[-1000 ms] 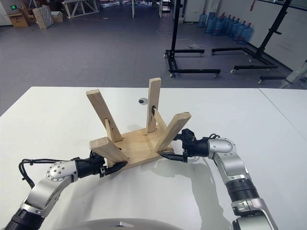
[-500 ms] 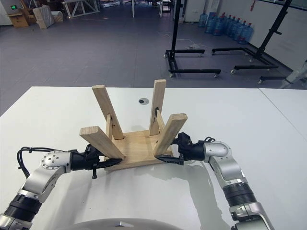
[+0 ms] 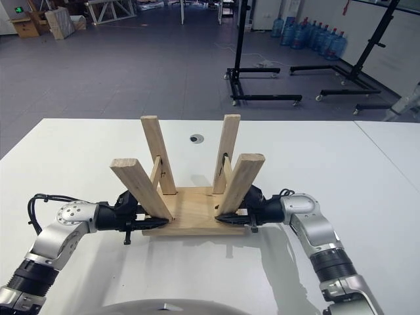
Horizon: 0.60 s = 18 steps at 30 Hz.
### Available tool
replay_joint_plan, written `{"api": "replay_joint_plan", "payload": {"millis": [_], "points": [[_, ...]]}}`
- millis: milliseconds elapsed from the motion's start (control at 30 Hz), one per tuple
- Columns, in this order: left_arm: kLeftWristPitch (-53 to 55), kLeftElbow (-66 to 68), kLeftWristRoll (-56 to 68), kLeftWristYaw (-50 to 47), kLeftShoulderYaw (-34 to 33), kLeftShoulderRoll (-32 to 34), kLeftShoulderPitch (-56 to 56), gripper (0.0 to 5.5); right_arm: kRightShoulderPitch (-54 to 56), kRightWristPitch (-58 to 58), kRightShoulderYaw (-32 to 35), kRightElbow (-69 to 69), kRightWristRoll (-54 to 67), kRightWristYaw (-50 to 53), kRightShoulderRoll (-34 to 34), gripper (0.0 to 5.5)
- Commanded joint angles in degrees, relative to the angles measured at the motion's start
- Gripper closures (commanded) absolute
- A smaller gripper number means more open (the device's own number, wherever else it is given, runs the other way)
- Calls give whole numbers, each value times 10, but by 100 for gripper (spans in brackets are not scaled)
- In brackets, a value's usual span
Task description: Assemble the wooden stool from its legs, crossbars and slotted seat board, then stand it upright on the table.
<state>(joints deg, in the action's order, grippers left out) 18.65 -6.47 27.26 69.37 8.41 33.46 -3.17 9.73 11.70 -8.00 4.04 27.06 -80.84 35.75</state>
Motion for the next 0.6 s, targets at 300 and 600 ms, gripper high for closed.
{"api": "replay_joint_plan", "payload": {"millis": [300, 600], "points": [[398, -167, 433, -124, -103, 39, 78, 445, 119, 603, -81, -91, 238, -63, 129, 448], [439, -99, 436, -205, -107, 3, 57, 337, 109, 647, -63, -84, 240, 5, 134, 419]]}}
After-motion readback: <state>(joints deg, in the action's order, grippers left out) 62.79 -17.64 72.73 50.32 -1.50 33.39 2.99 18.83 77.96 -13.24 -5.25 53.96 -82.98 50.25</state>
